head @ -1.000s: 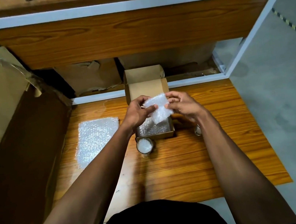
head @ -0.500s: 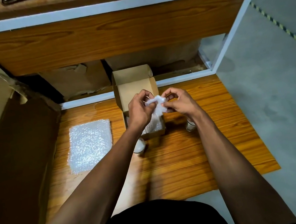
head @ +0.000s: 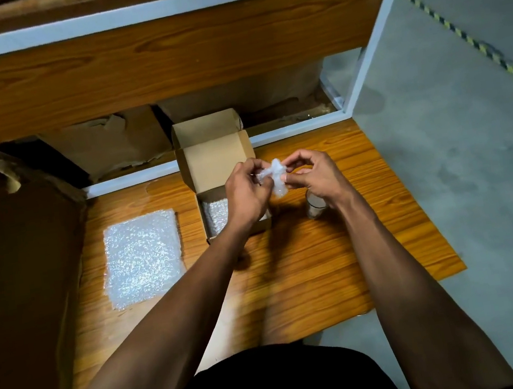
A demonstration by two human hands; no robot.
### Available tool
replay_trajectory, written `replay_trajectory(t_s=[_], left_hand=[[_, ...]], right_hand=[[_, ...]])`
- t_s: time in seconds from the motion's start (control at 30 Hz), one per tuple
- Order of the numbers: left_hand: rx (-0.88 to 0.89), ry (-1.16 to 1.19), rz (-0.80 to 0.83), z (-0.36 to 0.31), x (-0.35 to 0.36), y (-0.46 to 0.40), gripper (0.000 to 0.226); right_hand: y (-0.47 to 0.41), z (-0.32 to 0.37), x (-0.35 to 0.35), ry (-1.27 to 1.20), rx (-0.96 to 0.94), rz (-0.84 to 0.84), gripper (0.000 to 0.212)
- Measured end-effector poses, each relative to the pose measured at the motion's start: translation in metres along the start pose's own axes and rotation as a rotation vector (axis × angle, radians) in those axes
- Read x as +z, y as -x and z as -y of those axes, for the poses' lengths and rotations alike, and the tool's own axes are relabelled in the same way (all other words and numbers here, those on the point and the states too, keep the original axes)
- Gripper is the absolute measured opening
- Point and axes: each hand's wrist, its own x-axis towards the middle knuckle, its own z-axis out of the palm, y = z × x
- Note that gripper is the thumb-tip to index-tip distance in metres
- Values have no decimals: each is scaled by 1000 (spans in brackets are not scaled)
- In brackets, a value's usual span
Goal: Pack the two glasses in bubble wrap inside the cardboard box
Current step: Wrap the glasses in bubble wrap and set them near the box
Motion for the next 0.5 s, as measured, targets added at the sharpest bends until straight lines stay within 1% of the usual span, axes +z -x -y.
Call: replay_trajectory(t_s=[0.03,0.13,0.23,0.3,0.33,0.43,0.5], left_hand=[[15,3,26,-3,4,1,22],[83,9,137,-12,13,5,42],[210,-44,239,-13,19,7,52],[224,-90,251,-15,23,6,49],[204,-95,242,-16,25,5,45],[129,-83,216,-19,36,0,32],[99,-101,211,-19,44,-2,28]], right_hand=[[-1,-2,-4,20,-6,-42,28],[-1,-9,-13,83,-23,-145,27],[3,-15,-24,67,-4,-149,22],[6,-20,-35,21,2,-103,17],[8,-23,-40,16,-1,-77,18],[17,-34,-57,110,-17,-81,34],[23,-44,-62,175,23,-111,49]])
